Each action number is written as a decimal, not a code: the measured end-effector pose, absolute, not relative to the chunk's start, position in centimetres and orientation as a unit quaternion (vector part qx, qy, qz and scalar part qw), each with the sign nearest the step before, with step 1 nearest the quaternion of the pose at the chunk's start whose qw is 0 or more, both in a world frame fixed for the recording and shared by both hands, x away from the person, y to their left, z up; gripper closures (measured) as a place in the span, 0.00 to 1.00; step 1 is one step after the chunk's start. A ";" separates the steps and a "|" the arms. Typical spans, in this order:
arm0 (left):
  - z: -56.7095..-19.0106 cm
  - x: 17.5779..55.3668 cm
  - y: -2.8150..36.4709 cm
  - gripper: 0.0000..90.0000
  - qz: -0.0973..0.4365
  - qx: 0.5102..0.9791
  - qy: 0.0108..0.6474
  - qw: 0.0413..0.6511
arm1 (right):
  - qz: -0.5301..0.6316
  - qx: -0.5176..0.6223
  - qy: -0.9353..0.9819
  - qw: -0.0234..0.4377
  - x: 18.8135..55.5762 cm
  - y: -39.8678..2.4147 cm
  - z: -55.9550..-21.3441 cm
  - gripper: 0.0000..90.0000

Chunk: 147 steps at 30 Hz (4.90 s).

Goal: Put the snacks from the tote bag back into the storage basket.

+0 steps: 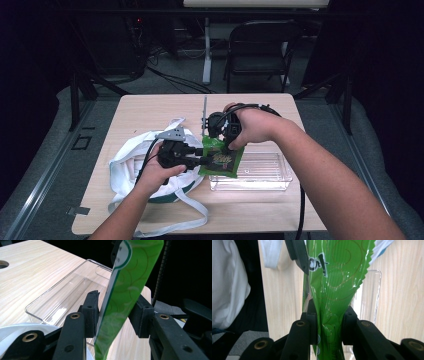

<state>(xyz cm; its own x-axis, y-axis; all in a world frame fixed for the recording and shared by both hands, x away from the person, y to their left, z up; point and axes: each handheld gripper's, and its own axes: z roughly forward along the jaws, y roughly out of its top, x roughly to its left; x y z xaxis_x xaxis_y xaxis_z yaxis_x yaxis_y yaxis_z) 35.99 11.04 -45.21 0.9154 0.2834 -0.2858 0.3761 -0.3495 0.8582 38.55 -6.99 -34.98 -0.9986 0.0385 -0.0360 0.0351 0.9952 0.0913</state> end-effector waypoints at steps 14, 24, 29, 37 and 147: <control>-45.4 36.4 11.6 0.66 -0.042 0.817 0.218 0.532 | 0.031 0.048 0.998 0.041 39.5 -9.3 -34.5 0.82; -45.5 36.8 12.1 0.66 -0.033 0.816 0.231 0.529 | 0.022 0.068 0.996 0.054 40.5 -10.9 -35.0 0.82; -45.6 37.0 12.4 0.66 -0.033 0.814 0.240 0.527 | 0.019 0.070 0.995 0.062 41.0 -11.3 -35.4 0.82; -45.6 37.3 12.9 0.66 -0.029 0.811 0.249 0.529 | 0.009 0.073 0.995 0.072 42.0 -11.5 -36.6 0.82; -46.5 38.5 15.6 0.69 -0.023 0.796 0.296 0.527 | 0.023 0.045 0.984 0.170 46.9 -8.5 -44.0 0.53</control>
